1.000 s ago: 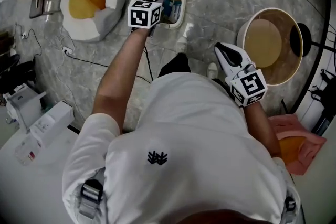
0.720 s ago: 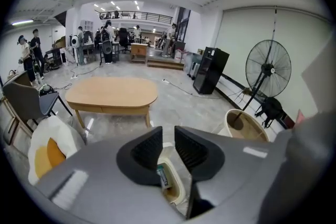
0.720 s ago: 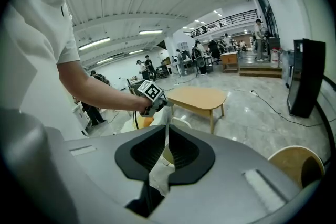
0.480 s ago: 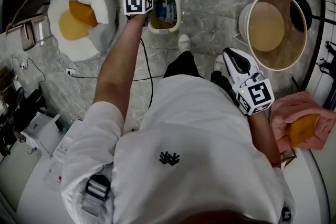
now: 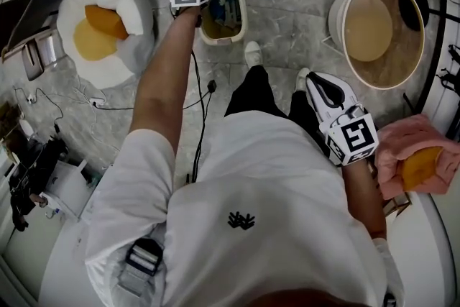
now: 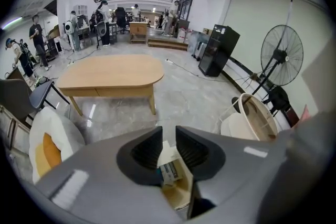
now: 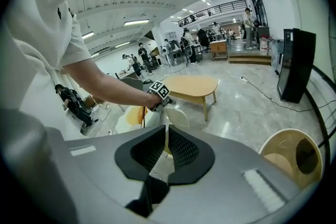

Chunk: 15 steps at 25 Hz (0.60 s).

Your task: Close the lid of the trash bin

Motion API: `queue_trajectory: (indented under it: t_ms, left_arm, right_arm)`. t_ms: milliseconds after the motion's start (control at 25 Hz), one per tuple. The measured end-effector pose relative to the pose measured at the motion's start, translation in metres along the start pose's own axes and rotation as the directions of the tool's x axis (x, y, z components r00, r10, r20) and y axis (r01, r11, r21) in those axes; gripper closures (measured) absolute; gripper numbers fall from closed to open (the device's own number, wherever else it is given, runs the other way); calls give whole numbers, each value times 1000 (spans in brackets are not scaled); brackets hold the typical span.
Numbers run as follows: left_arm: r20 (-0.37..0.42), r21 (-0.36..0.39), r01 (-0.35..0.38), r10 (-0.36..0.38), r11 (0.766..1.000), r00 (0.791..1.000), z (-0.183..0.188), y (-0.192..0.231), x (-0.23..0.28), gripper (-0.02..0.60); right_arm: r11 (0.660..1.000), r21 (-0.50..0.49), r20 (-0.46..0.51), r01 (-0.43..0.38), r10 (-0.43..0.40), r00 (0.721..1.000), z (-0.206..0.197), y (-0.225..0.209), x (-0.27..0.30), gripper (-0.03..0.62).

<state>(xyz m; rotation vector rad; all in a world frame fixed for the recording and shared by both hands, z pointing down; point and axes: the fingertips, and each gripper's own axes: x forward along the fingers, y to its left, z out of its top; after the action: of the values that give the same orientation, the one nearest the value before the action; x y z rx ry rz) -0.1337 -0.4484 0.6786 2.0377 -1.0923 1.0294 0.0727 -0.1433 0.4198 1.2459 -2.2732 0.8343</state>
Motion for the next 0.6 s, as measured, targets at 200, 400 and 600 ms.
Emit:
queue_trajectory:
  t_ms: [200, 400, 600]
  left_arm:
    - [-41, -18, -15, 14, 1000, 999, -7, 9, 15, 480]
    - [-92, -37, -6, 3, 999, 996, -19, 13, 28, 466]
    - [-93, -49, 4, -8, 999, 996, -27, 9, 22, 465]
  right_arm:
    - [1000, 7, -26, -4, 5, 1000, -3, 4, 4, 577]
    - [1000, 21, -40, -7, 8, 999, -8, 3, 8, 577]
    - [1000, 13, -50, -25, 25, 998, -8, 6, 13, 577]
